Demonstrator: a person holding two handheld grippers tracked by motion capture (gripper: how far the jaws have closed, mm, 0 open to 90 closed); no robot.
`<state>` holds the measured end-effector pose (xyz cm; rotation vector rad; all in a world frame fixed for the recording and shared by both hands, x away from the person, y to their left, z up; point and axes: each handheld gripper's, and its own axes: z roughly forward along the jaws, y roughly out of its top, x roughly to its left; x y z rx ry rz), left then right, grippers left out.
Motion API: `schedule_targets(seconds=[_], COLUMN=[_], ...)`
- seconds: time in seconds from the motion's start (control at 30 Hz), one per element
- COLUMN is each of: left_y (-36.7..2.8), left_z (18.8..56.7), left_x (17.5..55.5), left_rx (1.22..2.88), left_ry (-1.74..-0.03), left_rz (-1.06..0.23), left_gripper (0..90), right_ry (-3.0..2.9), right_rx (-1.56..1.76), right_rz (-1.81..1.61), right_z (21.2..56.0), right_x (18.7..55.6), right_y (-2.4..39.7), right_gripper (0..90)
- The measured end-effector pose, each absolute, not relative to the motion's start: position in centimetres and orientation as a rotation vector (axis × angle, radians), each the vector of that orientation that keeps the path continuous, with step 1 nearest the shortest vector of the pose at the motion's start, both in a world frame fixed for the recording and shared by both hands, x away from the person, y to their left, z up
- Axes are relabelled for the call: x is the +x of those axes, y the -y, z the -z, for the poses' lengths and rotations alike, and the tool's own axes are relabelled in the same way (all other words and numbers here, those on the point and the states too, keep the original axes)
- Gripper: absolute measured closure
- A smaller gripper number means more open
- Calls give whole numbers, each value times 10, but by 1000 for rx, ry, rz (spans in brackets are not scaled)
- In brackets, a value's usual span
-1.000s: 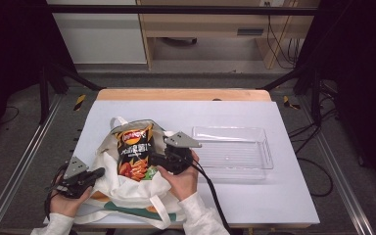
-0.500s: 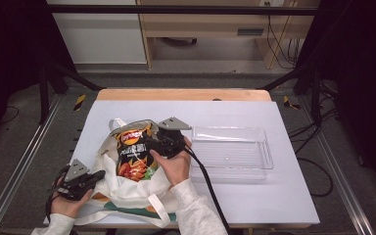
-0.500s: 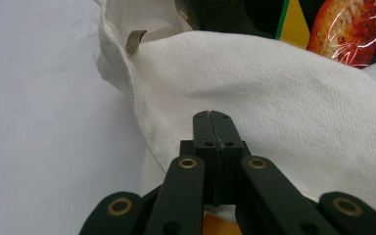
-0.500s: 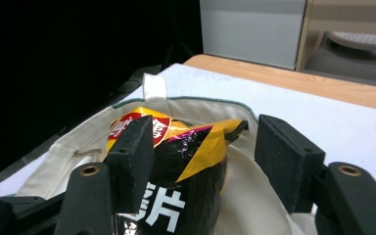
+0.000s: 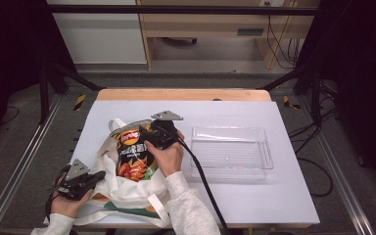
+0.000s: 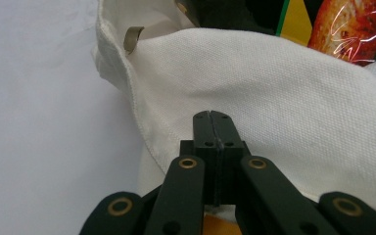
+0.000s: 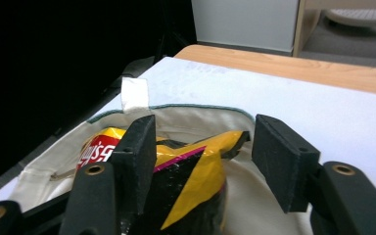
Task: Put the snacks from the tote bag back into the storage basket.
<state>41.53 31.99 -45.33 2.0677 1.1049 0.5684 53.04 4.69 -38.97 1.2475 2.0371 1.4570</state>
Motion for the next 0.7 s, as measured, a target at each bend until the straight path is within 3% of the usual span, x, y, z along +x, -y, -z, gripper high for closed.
schedule_targets(seconds=[0.4,0.5,0.7], left_y=[-320,-320,-320], left_z=[453,454,454], left_x=[417,417,417], left_rx=[2073,2072,2073], left_ry=[-1102,-1104,-1105], left_rz=[-567,-569,-570], left_gripper=[900,900,900], right_ry=[-2115,-2142,-2177], right_rx=[1334,1336,1331], right_rz=[-1428,-1432,-1378], right_z=[403,405,406], right_x=[538,538,539], right_y=[-57,-60,-59], right_gripper=[381,413,580])
